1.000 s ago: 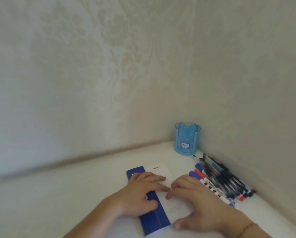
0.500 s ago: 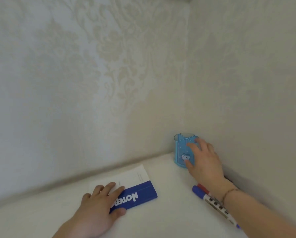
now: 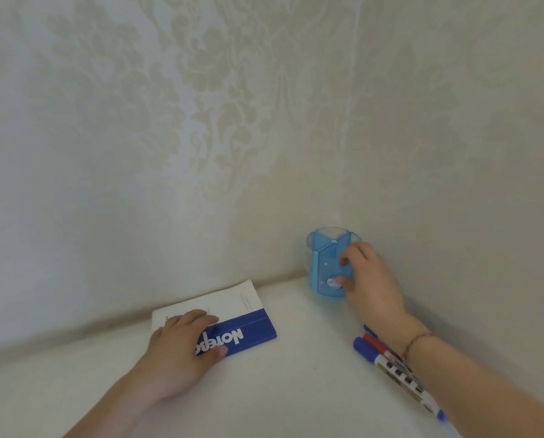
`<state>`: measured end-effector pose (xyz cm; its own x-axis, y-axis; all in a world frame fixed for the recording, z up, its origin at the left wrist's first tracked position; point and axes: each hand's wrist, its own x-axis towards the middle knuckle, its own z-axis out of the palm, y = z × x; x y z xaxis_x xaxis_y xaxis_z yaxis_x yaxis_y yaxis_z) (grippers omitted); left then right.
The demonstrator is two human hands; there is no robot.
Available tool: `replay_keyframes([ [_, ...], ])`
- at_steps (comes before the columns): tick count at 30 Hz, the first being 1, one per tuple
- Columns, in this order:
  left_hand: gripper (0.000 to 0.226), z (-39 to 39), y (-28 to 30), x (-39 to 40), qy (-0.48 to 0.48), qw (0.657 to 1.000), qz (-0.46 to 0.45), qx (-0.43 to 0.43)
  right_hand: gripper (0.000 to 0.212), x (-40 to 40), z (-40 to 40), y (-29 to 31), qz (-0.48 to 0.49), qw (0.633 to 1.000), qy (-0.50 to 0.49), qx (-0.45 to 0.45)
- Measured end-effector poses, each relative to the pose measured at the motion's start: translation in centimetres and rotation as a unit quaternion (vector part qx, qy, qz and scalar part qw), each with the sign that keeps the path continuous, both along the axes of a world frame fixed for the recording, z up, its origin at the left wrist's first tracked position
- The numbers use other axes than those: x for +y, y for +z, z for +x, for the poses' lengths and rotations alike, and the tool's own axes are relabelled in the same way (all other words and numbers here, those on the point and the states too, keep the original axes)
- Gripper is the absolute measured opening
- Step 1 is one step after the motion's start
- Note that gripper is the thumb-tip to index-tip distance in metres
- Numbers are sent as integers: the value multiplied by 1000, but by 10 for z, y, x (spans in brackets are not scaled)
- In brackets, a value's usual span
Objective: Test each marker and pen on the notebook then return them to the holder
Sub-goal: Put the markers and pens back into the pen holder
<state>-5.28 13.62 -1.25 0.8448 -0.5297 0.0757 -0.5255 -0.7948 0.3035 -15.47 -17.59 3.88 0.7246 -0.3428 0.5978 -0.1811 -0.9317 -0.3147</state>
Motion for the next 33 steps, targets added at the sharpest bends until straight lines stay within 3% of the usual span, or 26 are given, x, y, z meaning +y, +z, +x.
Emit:
replay_keyframes([
  [4, 31, -4, 9, -25, -1, 981, -188, -40, 38, 51, -59, 6, -57, 993, 102, -8],
  [7, 14, -15, 28, -53, -5, 940, -342, 5, 45, 85, -96, -10, -77, 983, 166, 12],
  [10, 30, -33, 42, -75, -88, 865, -460, 182, 41, 97, -108, -26, -77, 976, 201, 18],
  [12, 44, -43, 41, -83, -128, 821, -480, 282, 40, 97, -111, -28, -58, 976, 207, 25],
  [15, 57, -48, 33, -84, -124, 772, -498, 374, 57, 85, -118, -20, -4, 974, 224, 38],
  [17, 68, -45, 28, -77, -132, 744, -507, 414, 52, 64, -126, -13, 70, 977, 200, 35],
  [20, 85, -42, 21, -67, -172, 733, -491, 438, 15, 32, -124, -6, -32, 995, -12, 95],
  [22, 86, -42, 19, -65, -174, 732, -498, 431, 26, 23, -114, -13, -77, 975, -97, 186],
  [25, 86, -40, 19, -67, -156, 734, -526, 400, 37, 30, -98, -28, -94, 951, -138, 261],
  [30, 77, -36, 17, -65, -187, 721, -543, 387, 38, 31, -94, -42, -160, 954, -111, 229],
  [32, 70, -36, 17, -64, -205, 731, -532, 376, 28, 39, -95, -41, -152, 950, -121, 245],
  [33, 65, -37, 18, -63, -211, 735, -525, 373, 22, 41, -96, -34, -144, 959, -126, 209],
])
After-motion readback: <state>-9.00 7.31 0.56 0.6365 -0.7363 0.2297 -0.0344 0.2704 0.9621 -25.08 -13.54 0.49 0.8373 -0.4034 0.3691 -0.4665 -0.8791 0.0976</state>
